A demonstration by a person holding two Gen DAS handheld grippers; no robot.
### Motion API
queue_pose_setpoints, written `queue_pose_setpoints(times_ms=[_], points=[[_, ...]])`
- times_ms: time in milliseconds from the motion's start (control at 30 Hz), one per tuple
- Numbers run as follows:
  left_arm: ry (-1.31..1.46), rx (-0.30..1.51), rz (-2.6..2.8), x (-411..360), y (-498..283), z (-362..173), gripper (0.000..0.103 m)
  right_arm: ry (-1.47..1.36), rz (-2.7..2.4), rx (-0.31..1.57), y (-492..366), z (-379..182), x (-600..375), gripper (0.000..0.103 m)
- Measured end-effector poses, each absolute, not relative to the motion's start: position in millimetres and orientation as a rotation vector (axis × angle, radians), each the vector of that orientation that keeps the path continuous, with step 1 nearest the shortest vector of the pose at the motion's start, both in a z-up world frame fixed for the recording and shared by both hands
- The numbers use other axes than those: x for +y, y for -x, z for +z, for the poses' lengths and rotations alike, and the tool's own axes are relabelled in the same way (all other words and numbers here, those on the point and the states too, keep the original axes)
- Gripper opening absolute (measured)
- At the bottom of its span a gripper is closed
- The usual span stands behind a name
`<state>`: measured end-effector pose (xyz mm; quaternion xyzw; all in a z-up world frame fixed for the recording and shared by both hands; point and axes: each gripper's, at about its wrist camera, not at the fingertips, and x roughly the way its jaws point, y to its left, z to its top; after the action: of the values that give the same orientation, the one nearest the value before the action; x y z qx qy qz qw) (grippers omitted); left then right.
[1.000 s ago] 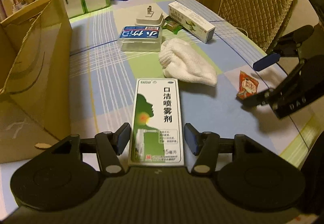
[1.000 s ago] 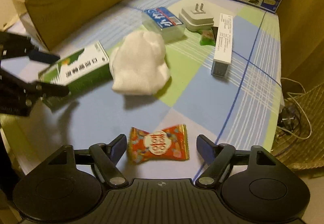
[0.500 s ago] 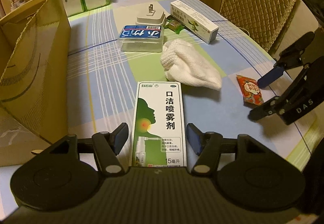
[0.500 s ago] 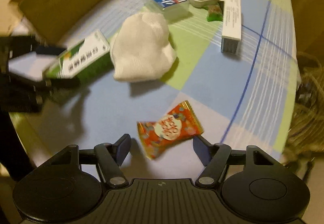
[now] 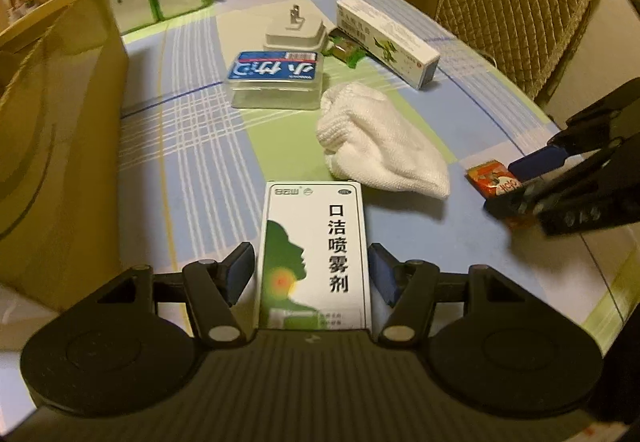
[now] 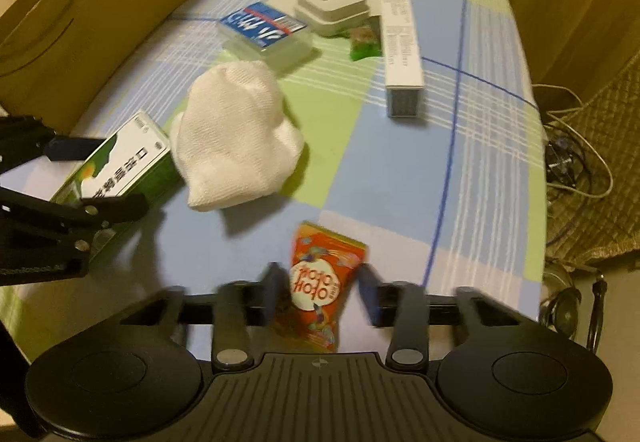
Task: Organize objects
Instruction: 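Grasp the red candy packet with the right tool, then carry the spray box and candy packet into the cardboard box, open both tools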
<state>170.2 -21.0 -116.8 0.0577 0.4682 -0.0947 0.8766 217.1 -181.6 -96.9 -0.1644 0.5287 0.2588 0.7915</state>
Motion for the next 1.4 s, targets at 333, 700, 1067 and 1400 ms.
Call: queue_pose_setpoints(times_ms=[333,700,1067,1400], points=[[-0.140,0.989,-0.184,-18,-162,-118,0.050,0.172,0.616,1.025,-211,-60,-173,0.022],[-0.118,0.982,-0.176,0,-144,-102,0.050,0.268,0.690,1.056,-226,-87,-119,0.022],[-0.090,0.946,-0.156,12,-118,-79,0.050,0.174,0.646,0.994,-204,-50,-134,0.022],[-0.083,0.880,-0.156,15,-95,-44,0.050,0.049,0.594,0.952,-161,-14,-150,0.022]])
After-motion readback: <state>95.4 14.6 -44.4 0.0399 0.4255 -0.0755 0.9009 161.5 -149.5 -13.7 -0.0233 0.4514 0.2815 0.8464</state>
